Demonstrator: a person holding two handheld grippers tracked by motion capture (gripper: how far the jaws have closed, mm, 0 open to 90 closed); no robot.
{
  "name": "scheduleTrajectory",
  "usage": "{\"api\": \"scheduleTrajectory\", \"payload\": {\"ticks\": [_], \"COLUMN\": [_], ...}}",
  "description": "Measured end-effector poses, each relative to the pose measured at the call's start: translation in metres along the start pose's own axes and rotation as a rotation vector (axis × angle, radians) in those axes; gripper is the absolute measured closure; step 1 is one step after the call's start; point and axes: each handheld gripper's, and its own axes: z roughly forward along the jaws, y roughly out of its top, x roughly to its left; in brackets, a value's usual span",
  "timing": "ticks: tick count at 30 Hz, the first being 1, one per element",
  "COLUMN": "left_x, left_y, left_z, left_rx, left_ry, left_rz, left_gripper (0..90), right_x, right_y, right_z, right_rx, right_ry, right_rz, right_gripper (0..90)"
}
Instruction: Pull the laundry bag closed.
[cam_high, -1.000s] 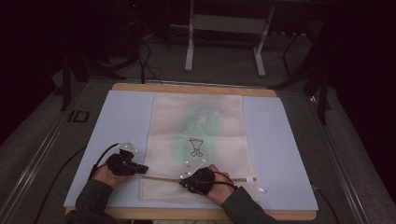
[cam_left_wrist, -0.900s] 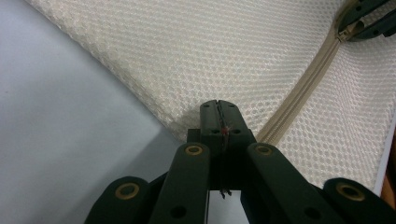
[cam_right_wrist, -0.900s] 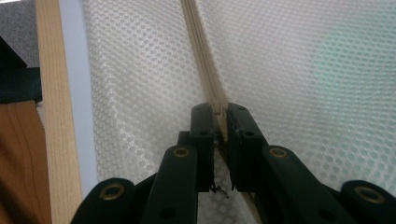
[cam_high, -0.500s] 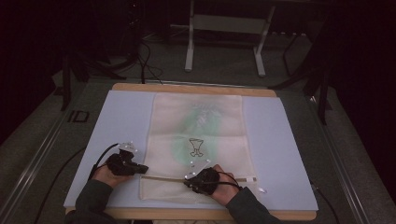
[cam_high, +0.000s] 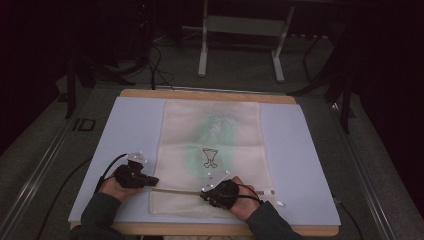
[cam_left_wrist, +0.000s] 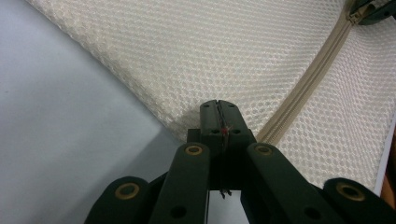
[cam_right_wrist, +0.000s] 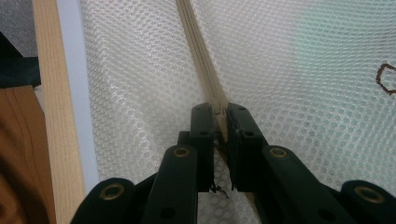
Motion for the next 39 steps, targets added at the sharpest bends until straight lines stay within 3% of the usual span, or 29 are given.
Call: {"api": "scheduleTrajectory", "payload": {"ticks": [39], "left_x": [0.000], "left_y": [0.000], "left_z": [0.000], "left_rx": [-0.002], "left_ry": [0.001], "left_rz": [-0.004], "left_gripper": [90.0], "right_x": [-0.009], "right_y": [-0.025], "right_z": [-0.016], "right_rx": [0.025], "right_ry": [-0.029], "right_rz": [0.030], "right_gripper": [82.2]}}
